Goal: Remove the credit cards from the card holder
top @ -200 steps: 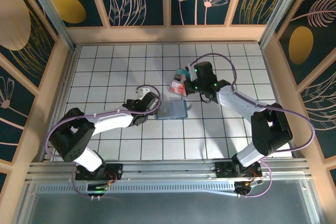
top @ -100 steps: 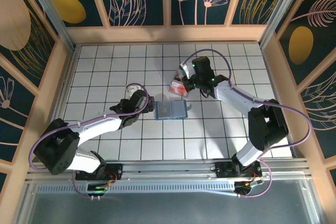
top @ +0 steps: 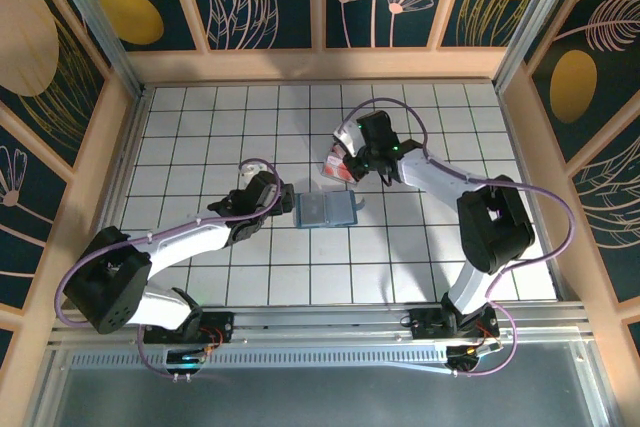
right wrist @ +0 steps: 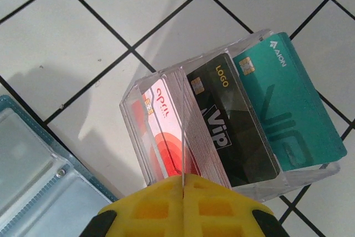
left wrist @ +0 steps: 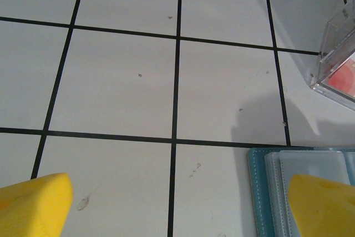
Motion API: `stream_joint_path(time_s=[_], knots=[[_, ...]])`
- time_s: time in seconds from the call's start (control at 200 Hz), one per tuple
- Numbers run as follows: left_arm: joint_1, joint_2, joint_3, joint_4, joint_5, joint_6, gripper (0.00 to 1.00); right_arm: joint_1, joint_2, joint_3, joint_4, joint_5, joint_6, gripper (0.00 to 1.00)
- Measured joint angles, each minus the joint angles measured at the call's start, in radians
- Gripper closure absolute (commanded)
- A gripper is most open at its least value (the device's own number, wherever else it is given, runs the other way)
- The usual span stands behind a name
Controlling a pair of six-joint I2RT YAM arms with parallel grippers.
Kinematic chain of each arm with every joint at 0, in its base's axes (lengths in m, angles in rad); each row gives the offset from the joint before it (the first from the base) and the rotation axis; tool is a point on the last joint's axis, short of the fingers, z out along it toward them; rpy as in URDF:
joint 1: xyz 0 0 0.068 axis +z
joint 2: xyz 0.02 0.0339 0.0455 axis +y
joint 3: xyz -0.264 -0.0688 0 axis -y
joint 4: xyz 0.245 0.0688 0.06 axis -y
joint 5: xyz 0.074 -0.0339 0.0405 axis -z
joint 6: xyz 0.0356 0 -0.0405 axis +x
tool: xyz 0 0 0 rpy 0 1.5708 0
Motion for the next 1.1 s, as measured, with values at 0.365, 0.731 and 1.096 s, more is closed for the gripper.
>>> stream_joint_path(time_s=[0.365,0.731,1.096], knots=[[0.005,0.000,0.000,0.000,0.000,-0.002,0.01,0.000,0.071,0.076,-0.068,-0.024,-0.040,1.00],[0.008,0.000,0.000,0.000,0.000,-0.008,0.01,-0.003,0.148,0.157,-0.164,-0.066,-0.082,1.00],[0.008,0.004,0.000,0.000,0.004,-0.008,0.01,-0.011,0.191,0.208,-0.219,-0.084,-0.087,0.87]])
